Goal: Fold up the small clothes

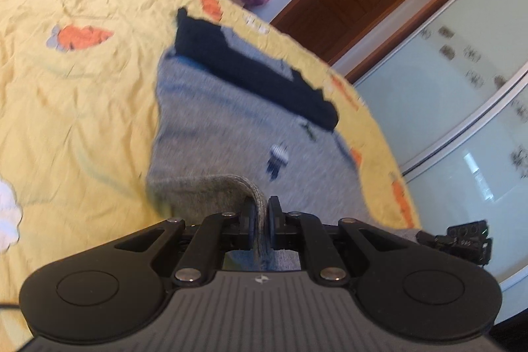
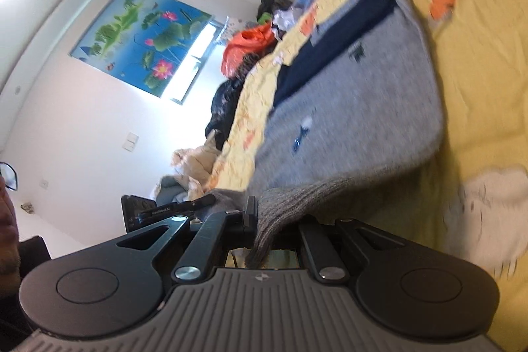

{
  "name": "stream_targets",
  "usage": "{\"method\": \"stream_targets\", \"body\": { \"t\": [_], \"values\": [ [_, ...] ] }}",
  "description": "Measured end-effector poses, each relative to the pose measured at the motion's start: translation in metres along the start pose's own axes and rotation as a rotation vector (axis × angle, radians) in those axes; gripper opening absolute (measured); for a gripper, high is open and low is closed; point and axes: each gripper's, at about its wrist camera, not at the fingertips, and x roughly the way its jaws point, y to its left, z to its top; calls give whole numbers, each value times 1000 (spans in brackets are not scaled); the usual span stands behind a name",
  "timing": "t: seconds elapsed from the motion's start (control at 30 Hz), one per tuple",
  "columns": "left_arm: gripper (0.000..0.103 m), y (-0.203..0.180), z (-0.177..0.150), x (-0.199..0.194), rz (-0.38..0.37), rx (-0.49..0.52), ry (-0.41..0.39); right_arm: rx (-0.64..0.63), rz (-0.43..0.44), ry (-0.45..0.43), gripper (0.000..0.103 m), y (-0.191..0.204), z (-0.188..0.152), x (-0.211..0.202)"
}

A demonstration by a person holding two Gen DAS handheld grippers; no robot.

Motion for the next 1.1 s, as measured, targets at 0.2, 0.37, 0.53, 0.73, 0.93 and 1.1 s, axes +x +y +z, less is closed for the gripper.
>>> {"method": "stream_targets", "body": {
  "t": [0.2, 0.37, 0.53, 0.73, 0.93, 1.1],
  "values": [
    [8, -2, 34, 13, -65, 3, -82, -26, 17, -55, 14, 1, 42, 10],
    [8, -7, 45, 39, 203, 211, -101, -34, 18, -37, 14, -9, 76, 42],
    [22, -30, 13, 53, 334, 592, -53, -27, 8, 10, 14, -16, 73, 55],
    [66, -34, -15, 89, 237, 710, 126, -1, -9, 15, 14, -22, 61, 55],
    [86, -32, -26, 120, 220, 763, 247, -8, -4, 32, 14, -13, 48, 55],
    [53, -38, -24, 117, 175, 756, 272, -1, -5, 36, 14, -11, 41, 55]
  ]
}}
